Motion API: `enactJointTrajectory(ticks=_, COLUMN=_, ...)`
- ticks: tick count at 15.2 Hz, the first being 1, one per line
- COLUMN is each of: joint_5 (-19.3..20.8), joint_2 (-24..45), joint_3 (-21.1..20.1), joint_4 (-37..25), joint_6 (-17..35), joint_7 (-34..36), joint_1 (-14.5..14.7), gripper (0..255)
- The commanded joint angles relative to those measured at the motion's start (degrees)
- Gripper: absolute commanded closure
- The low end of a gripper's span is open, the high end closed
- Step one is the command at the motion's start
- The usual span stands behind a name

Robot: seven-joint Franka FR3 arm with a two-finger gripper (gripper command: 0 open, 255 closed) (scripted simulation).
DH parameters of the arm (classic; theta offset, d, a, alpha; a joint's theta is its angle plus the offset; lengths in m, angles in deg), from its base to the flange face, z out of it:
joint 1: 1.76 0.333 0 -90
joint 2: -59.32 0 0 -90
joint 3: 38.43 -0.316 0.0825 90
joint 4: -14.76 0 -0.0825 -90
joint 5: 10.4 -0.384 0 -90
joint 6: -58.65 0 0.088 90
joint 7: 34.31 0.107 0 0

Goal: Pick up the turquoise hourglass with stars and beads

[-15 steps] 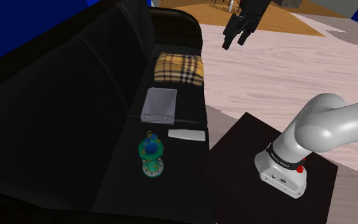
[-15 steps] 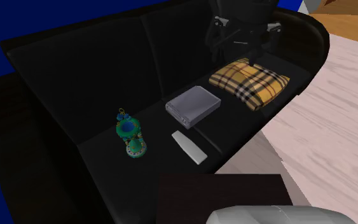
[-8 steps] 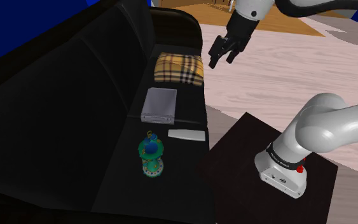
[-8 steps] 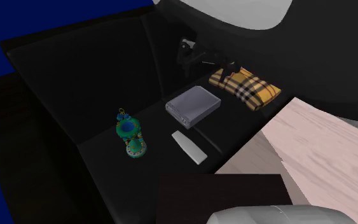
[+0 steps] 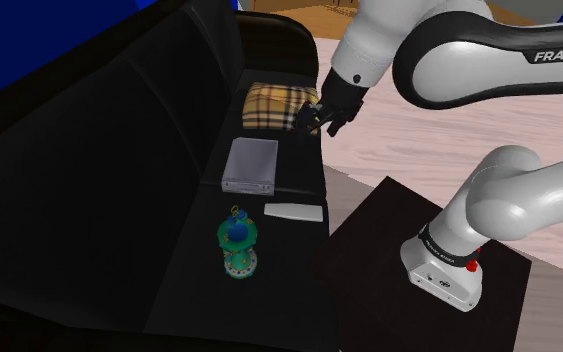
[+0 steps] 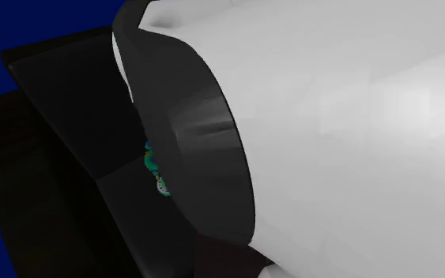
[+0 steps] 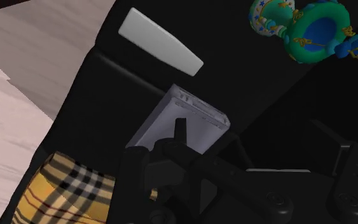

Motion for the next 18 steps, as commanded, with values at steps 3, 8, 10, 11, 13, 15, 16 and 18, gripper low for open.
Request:
enactJointTrajectory(ticks=3, joint_5=-1.74, joint_2=3.77, joint_3=-6.79, joint_4=1.02, joint_6=7.22, joint_7=7.0, joint_1=-0.16, gripper=0)
enactJointTrajectory(ticks=8, joint_5=-1.11, joint_2=11.36, joint_3=-17.07, joint_4=-0.48, joint_6=16.35, joint_7=17.01, joint_1=-3.24, gripper=0)
enactJointTrajectory(ticks=10, joint_5=0.54, joint_2=14.92, joint_3=-21.92, joint_4=-1.79, joint_6=19.79, joint_7=21.72, joint_1=-5.81, gripper=0)
enactJointTrajectory(ticks=11, joint_5=1.78, joint_2=16.78, joint_3=-24.6, joint_4=-2.6, joint_6=21.43, joint_7=24.3, joint_1=-7.49, gripper=0)
enactJointTrajectory(ticks=13, joint_5=5.23, joint_2=20.65, joint_3=-30.71, joint_4=-4.49, joint_6=24.46, joint_7=30.03, joint_1=-11.89, gripper=0)
enactJointTrajectory(ticks=15, joint_5=10.46, joint_2=24.79, joint_3=-38.23, joint_4=-6.79, joint_6=27.07, joint_7=36.86, joint_1=-18.11, gripper=0)
enactJointTrajectory(ticks=16, joint_5=13.91, joint_2=26.98, joint_3=-42.91, joint_4=-8.11, joint_6=28.13, joint_7=40.82, joint_1=-22.29, gripper=0)
enactJointTrajectory(ticks=18, joint_5=20.19, joint_2=30.4, joint_3=-51.97, joint_4=-10.3, joint_6=29.27, joint_7=47.42, joint_1=-30.75, gripper=0)
